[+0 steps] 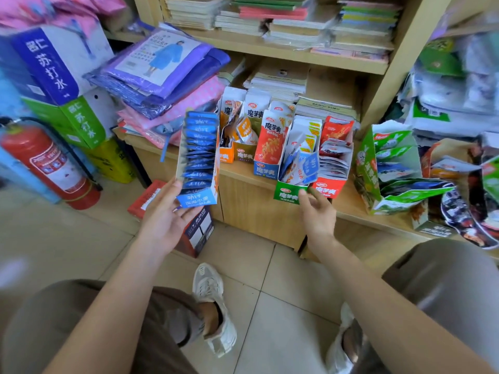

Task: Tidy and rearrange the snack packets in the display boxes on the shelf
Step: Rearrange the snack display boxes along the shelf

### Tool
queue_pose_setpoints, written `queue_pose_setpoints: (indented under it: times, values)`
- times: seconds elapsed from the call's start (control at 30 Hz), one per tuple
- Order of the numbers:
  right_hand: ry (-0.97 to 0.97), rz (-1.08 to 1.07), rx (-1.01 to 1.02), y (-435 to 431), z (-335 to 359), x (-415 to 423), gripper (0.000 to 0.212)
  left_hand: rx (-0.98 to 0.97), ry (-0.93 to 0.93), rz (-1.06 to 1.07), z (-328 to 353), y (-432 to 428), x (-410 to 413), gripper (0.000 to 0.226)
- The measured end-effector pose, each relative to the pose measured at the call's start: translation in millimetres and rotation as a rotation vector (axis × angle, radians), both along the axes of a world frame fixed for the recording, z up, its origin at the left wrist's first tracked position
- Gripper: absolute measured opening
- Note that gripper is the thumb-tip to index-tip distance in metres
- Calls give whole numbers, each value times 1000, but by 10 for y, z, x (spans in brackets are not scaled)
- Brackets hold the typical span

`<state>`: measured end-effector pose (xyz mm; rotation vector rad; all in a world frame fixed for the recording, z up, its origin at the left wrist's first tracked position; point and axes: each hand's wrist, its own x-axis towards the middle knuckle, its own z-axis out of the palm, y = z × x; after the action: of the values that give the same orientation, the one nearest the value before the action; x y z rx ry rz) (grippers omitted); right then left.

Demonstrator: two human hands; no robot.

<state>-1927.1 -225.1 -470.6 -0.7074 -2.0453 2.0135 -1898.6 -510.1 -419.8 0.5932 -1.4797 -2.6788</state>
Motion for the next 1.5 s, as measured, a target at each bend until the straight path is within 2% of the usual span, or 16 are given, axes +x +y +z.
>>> queue_pose_setpoints:
  times: [0.1,0.17,0.23,0.37,0.47,0.57,0.63,0.7,0.77,0.8,0.87,0.9,1.13,1.33,1.43,1.5]
  values:
    - [356,108,745,96,-269,244,28,-10,2,-32,-3,69,-17,20]
    - [440,360,1141,75,-391,298,41,-6,9,-44,1,112,-27,23]
    - [329,522,1356,48,-429,246,62,-11,14,-50,8,146,-28,25]
    - [195,594,1463,1,-355,93,71,-26,38,-71,34,207,-28,25]
    - [101,624,1463,35,-288,-119,72,-13,68,-100,42,256,-31,26]
    - [167,649,1319,149,-186,-263,65,-10,85,-130,47,332,-46,21]
    - [350,474,1136,254,-149,-197,47,-2,92,-155,55,404,-64,17]
    - [408,140,937,414,-169,-82,35,12,96,-183,64,478,-81,17]
    - [314,-85,760,600,-198,-46,43,23,112,-217,65,541,-93,21]
    - [244,-105,682,680,-192,-71,55,20,115,-235,67,566,-93,21]
    - [115,-16,547,815,-204,-179,79,9,110,-254,66,606,-93,18]
    - [91,39,517,853,-198,-238,83,3,108,-259,63,623,-89,18]
    - [152,157,568,779,-203,-468,68,-21,107,-291,39,780,-63,19]
    - [55,422,485,917,-62,-421,89,-29,120,-338,83,989,-107,27]
    - [54,445,449,1027,29,-90,80,-19,105,-376,97,1187,-115,25]
    - [87,429,316,1020,121,183,64,-17,107,-402,102,1307,-103,21]
